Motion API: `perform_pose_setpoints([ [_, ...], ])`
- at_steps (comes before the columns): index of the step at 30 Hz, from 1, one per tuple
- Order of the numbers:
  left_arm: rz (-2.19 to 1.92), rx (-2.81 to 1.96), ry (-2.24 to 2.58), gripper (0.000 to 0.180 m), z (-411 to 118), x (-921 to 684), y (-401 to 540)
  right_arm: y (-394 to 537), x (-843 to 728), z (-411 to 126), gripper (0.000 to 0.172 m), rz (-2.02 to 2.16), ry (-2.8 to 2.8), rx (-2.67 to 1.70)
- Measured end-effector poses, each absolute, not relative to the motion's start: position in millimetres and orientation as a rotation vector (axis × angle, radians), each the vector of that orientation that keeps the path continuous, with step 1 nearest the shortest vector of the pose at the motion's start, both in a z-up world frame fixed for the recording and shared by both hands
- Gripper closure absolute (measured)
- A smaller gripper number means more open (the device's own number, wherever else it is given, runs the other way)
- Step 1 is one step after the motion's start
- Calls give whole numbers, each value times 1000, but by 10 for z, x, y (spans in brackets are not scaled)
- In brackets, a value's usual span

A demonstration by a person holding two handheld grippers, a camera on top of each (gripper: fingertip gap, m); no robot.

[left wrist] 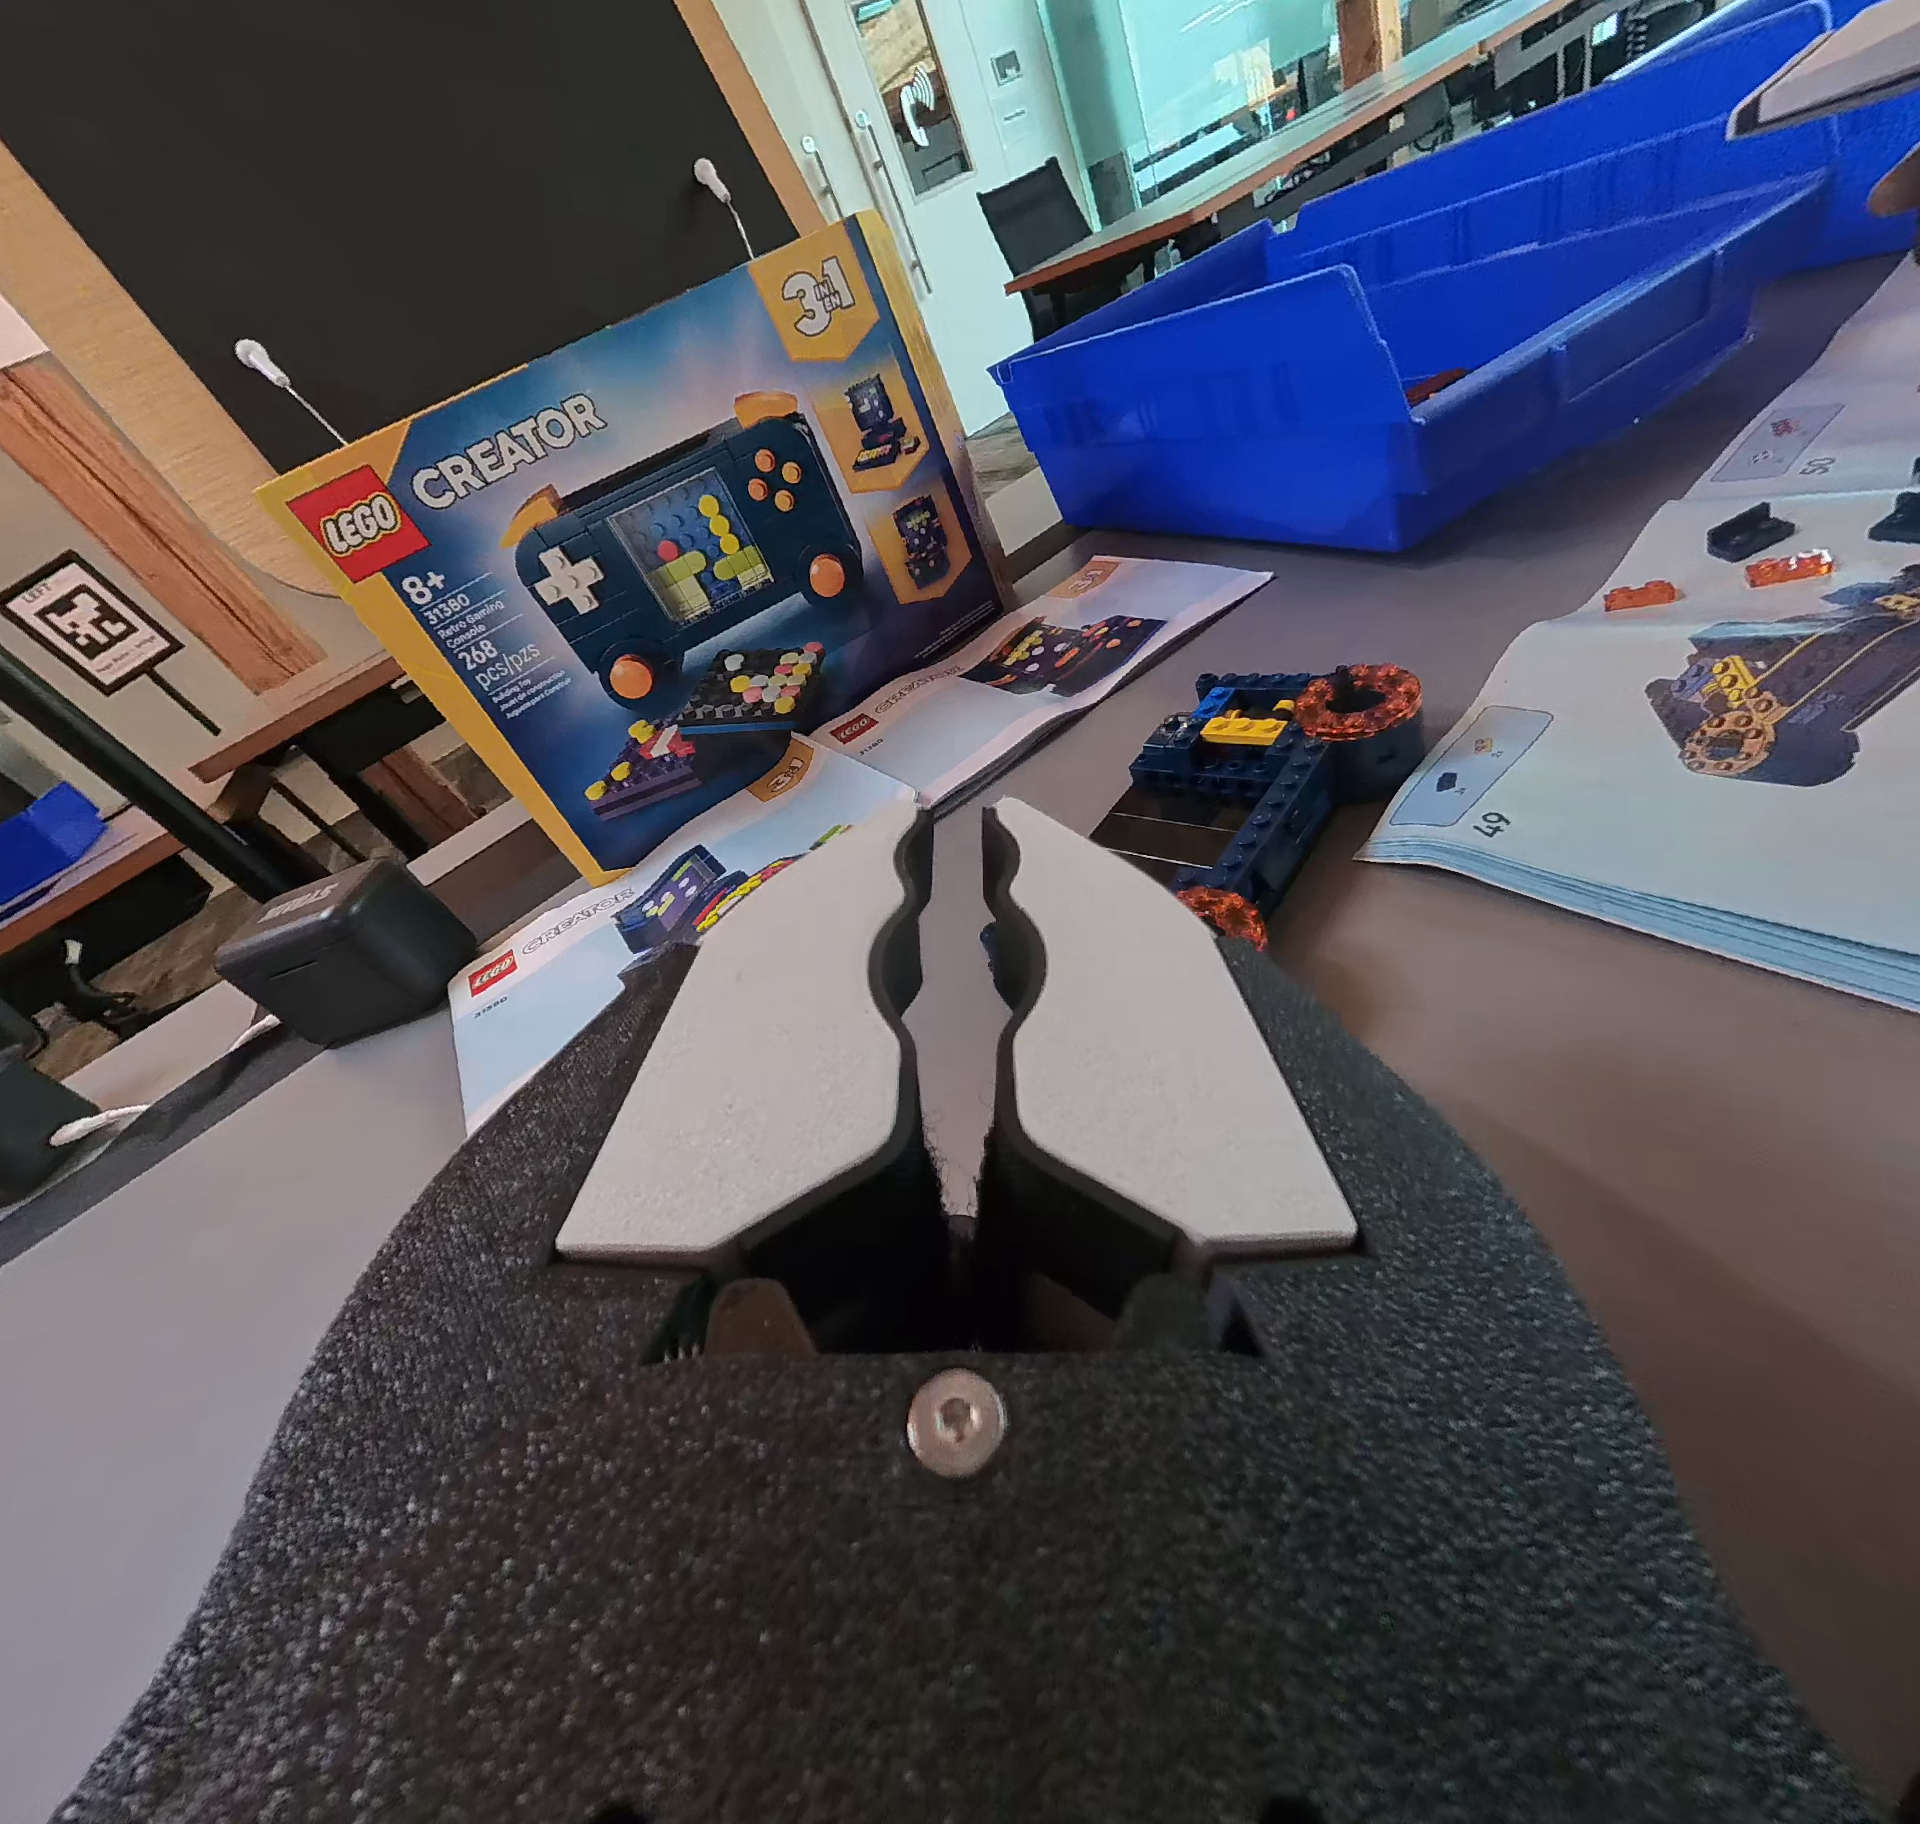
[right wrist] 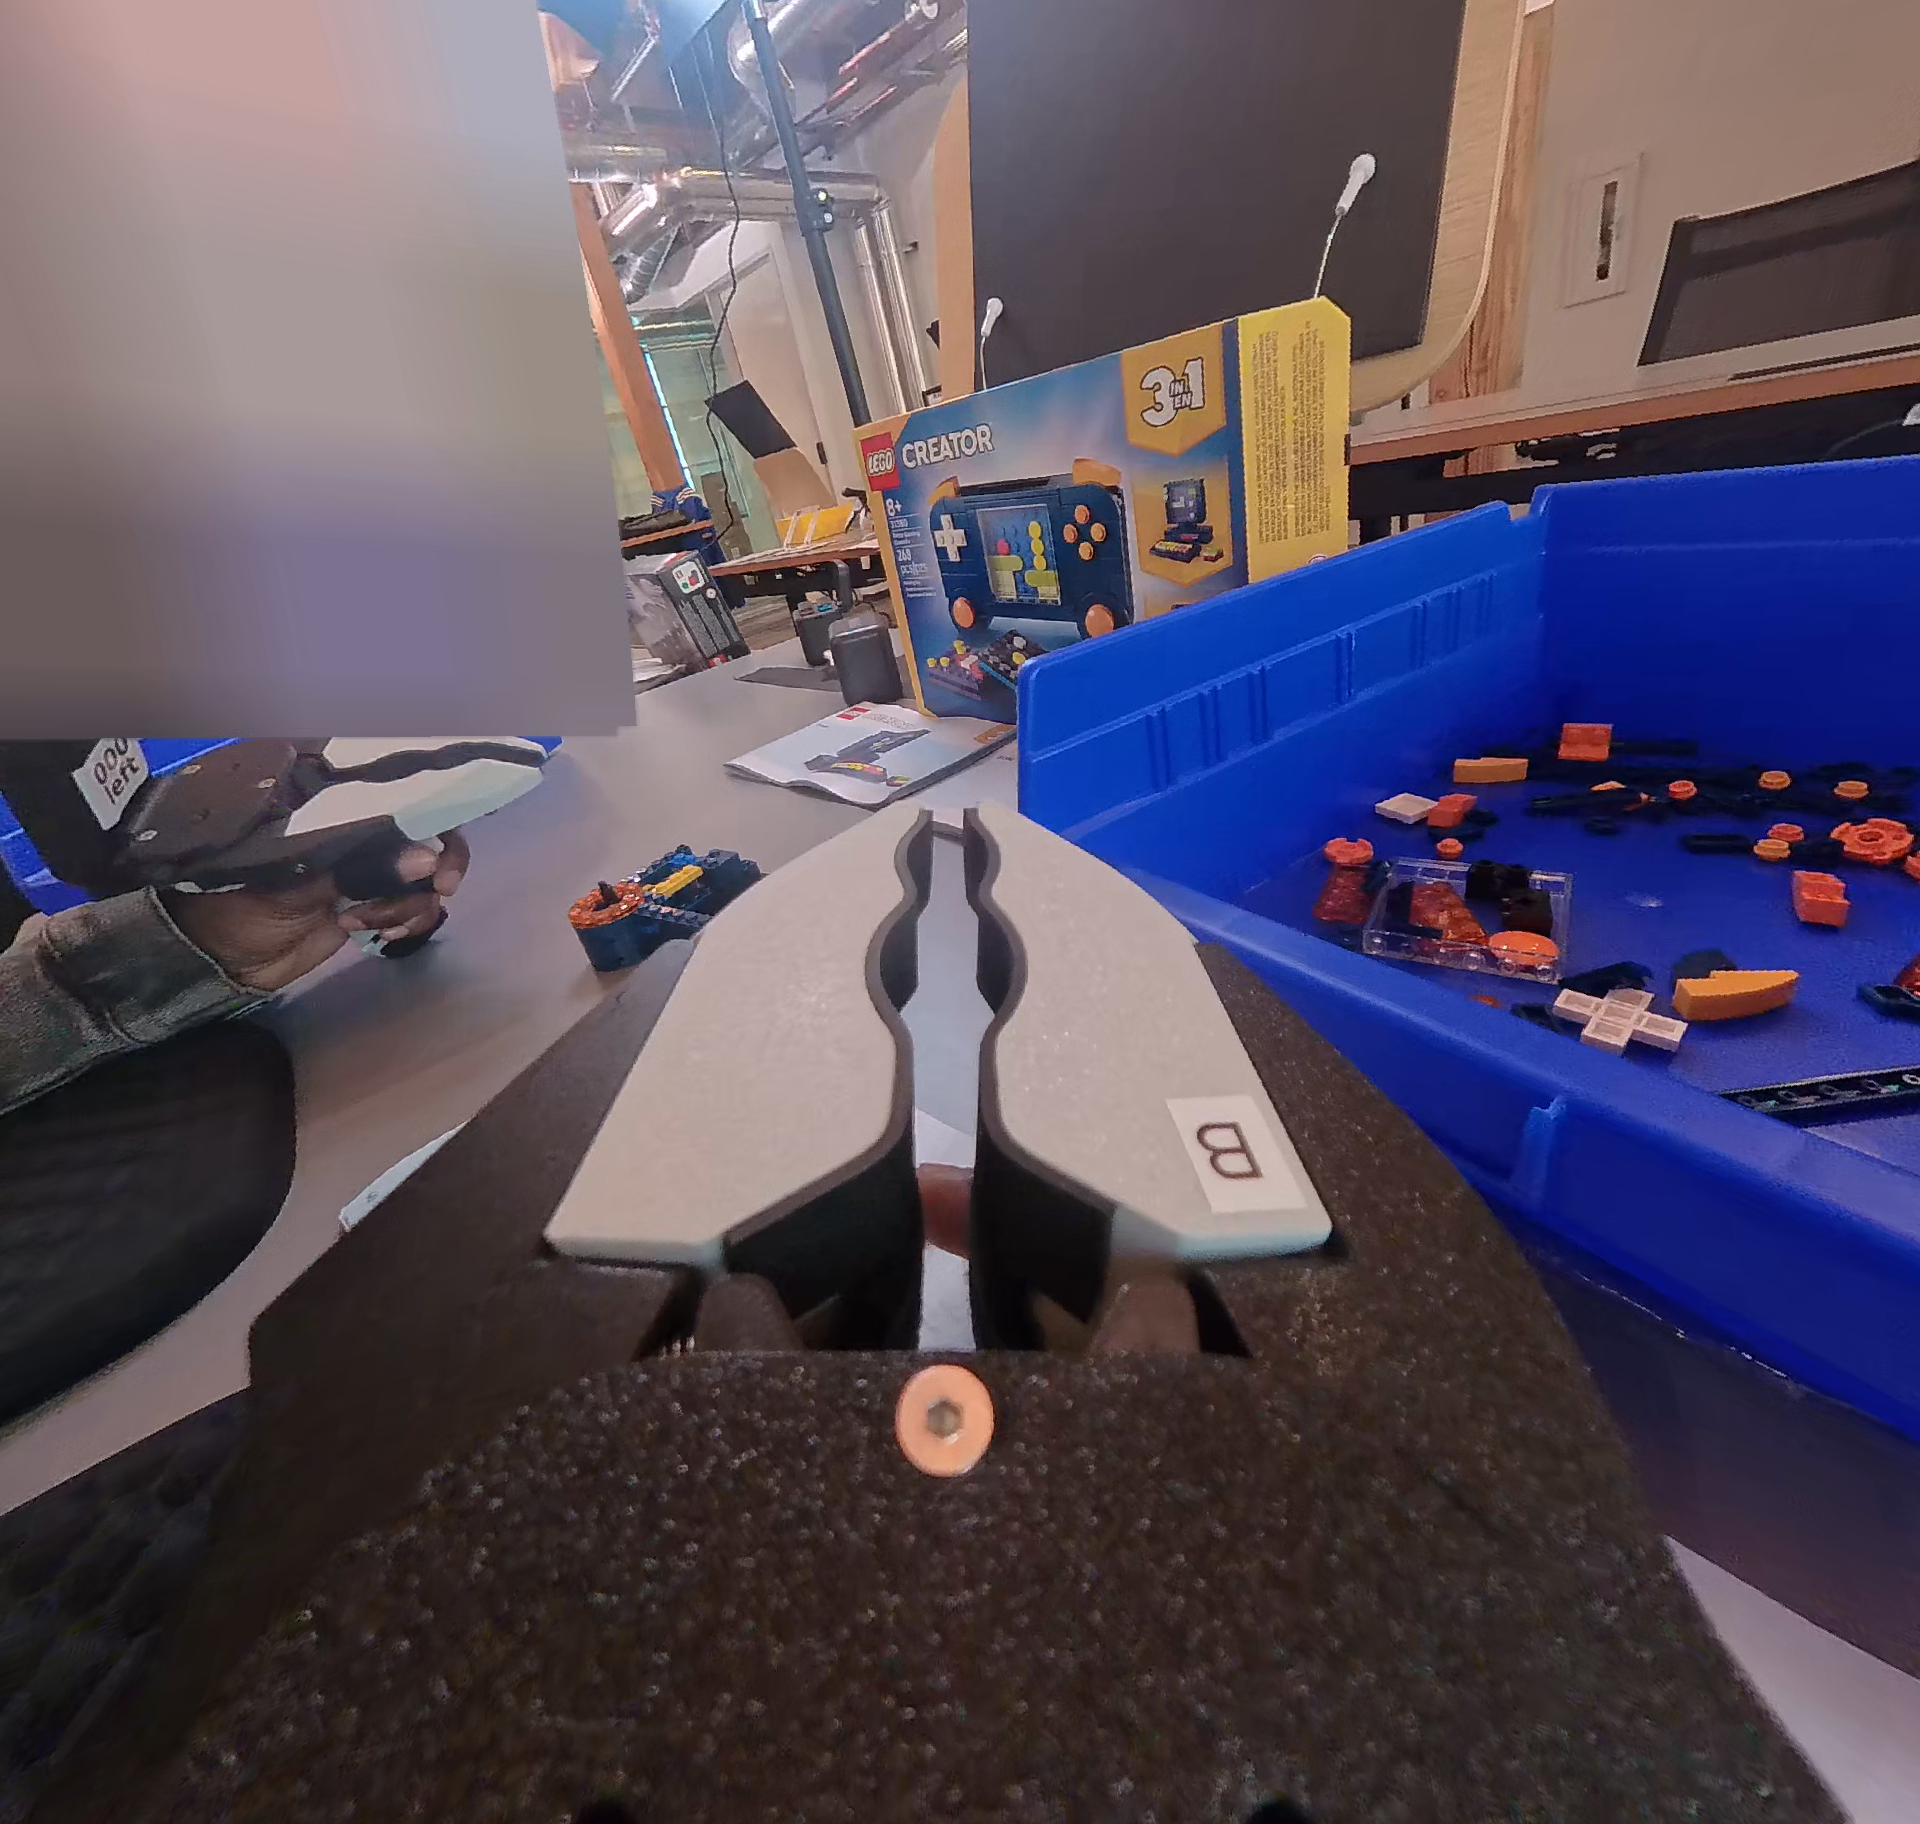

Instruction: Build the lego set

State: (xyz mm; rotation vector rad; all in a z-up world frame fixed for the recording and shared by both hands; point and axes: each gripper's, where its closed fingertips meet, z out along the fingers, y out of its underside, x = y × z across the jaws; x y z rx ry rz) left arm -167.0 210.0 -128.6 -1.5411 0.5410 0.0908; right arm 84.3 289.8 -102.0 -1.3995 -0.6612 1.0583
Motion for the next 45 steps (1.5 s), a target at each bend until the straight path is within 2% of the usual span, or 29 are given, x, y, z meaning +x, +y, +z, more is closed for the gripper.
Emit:
perform_pose_setpoints([
  [7,103,-1537,534,172,-1274,-1688,2085,2851,914,-990,161,1021,-749,-1453],
  [17,115,-1545,546,172,-1283,-1695,2077,2484,742,-1532,161,860,-1440,-1799],
  [24,119,-1546,570,171,-1291,-1675,2064,2544,416,-1907,154,632,-2007,-1706],
  [30,123,-1551,589,170,-1305,-1661,2058,2589,408,-2036,148,493,-2371,-1446],
  [45,126,-1558,604,168,-1311,-1658,2048,2553,350,-2089,155,474,-2606,-1209],
])
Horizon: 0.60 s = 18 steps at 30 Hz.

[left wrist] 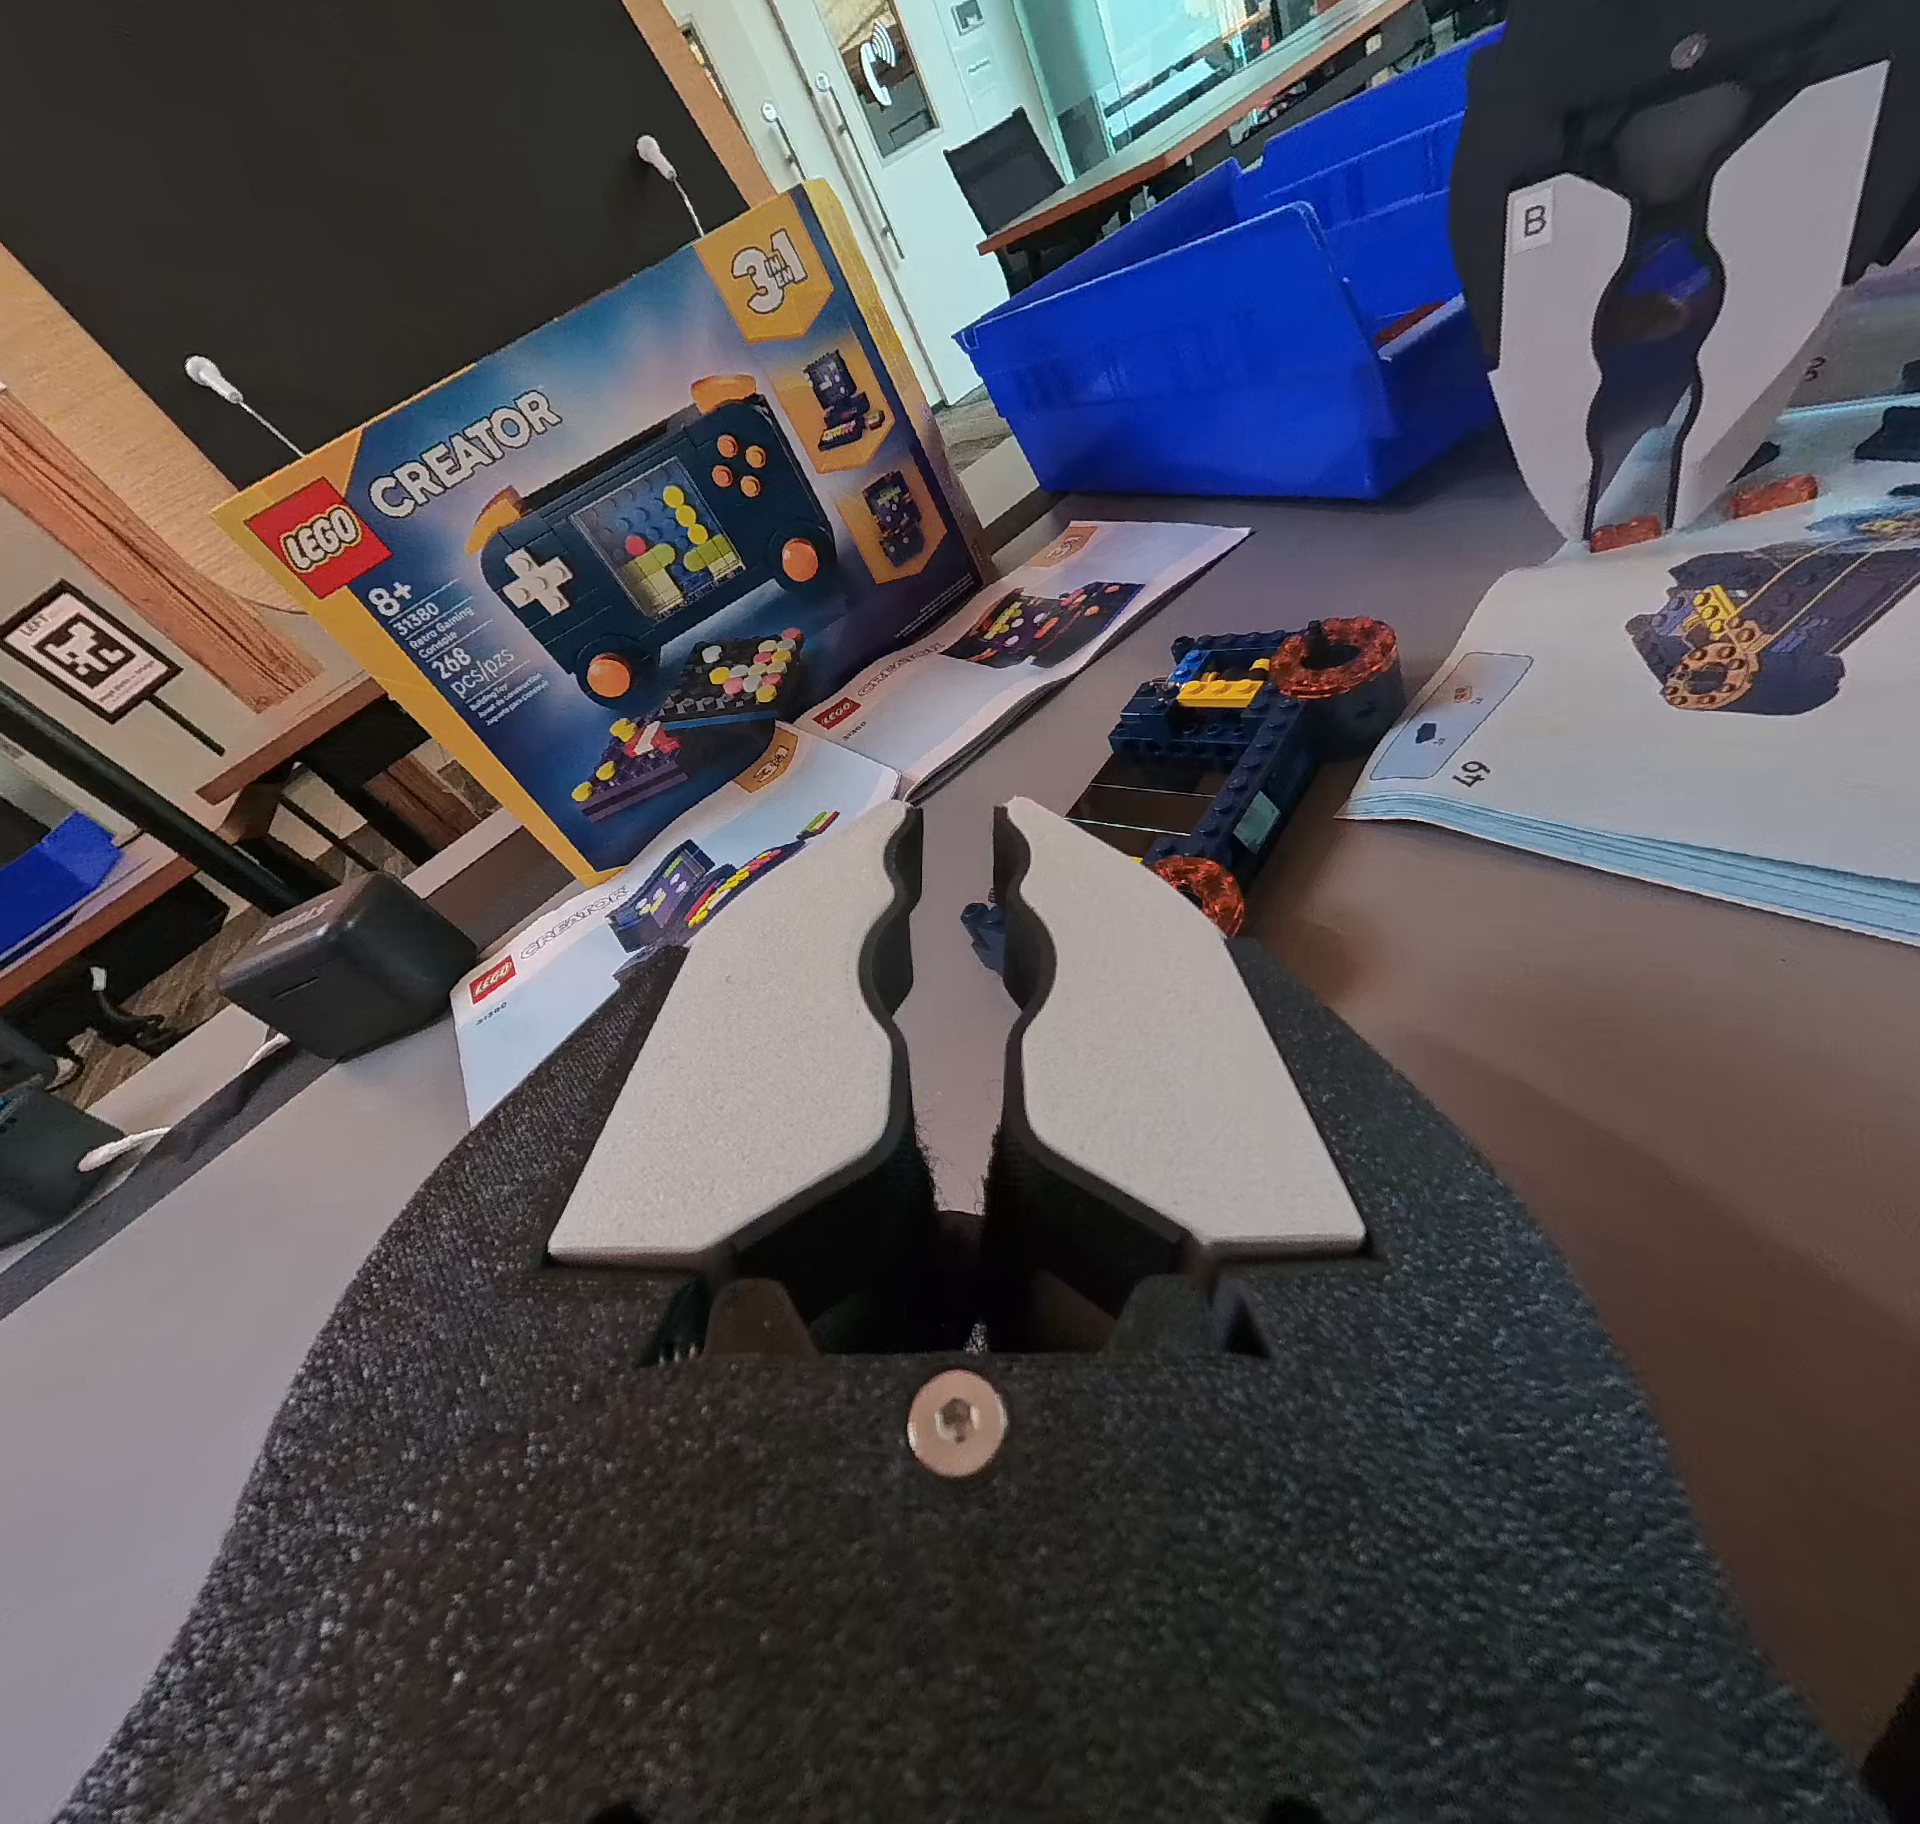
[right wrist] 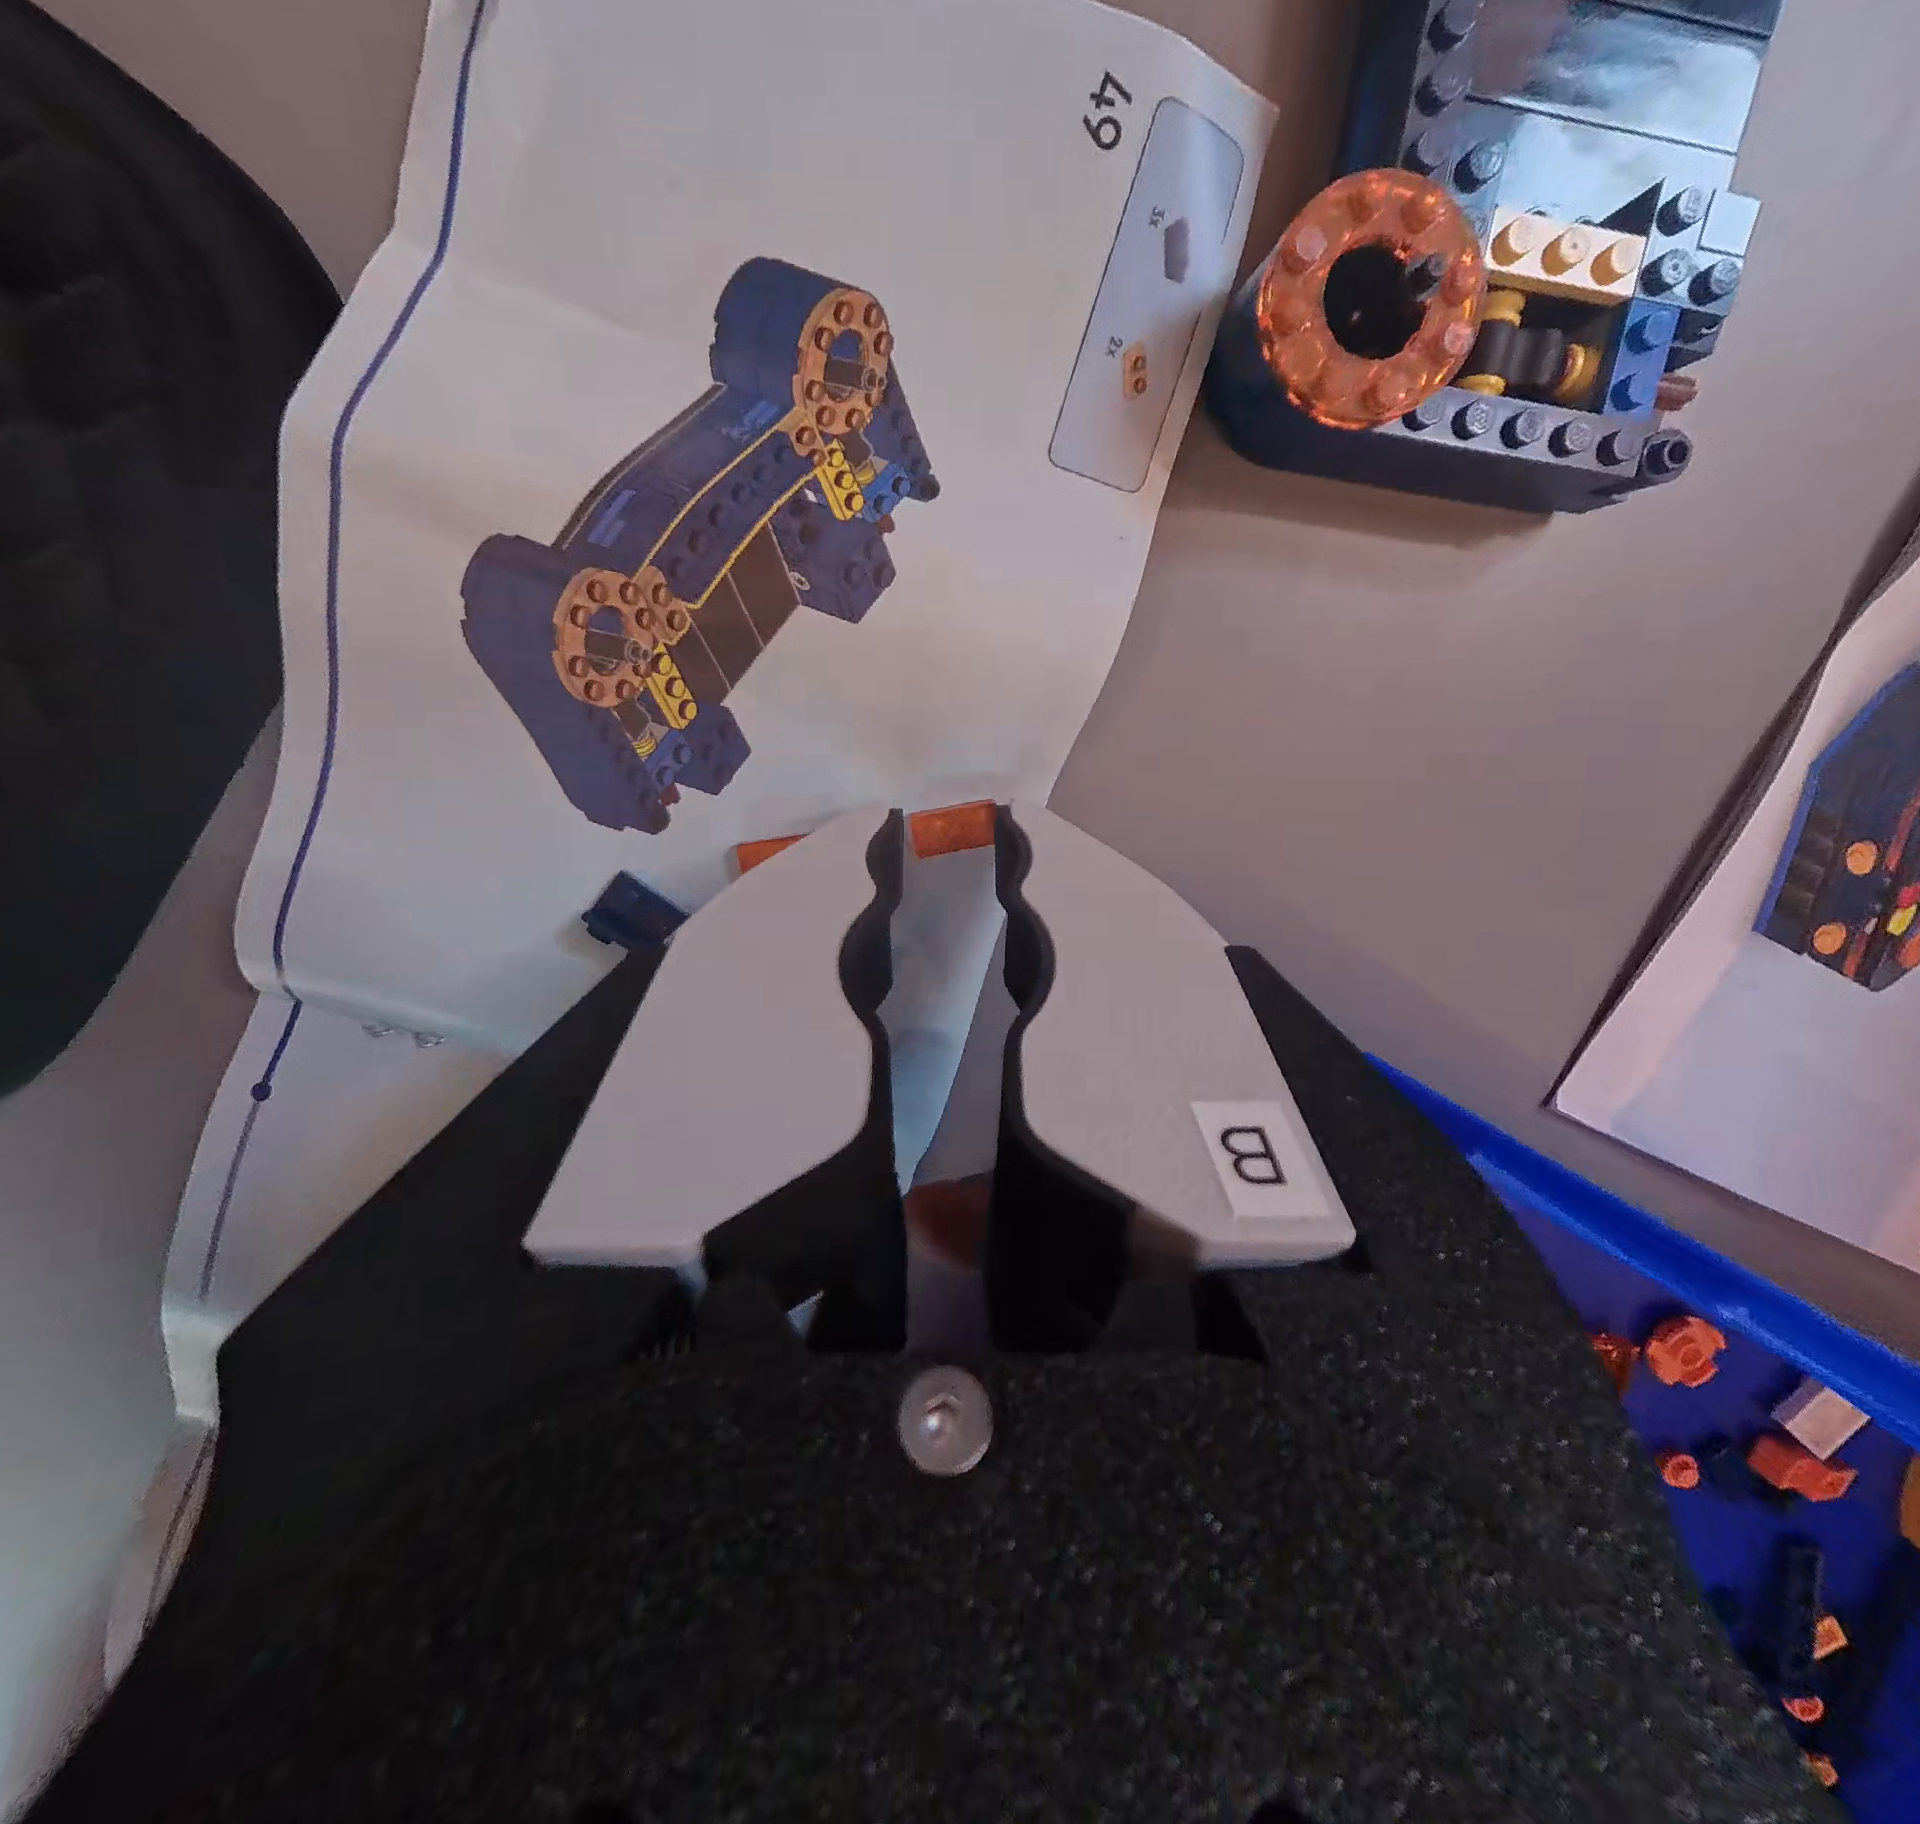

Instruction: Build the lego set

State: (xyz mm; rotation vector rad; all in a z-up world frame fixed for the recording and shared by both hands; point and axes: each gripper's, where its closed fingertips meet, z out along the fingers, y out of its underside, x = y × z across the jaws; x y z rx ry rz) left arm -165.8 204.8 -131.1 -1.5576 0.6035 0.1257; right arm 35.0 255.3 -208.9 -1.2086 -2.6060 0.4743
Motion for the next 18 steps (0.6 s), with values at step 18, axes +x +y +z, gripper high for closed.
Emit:
perform_pose_setpoints([
  [18,129,-1559,610,168,-1317,-1653,2048,2593,353,-2114,156,443,-2671,-1194],
])
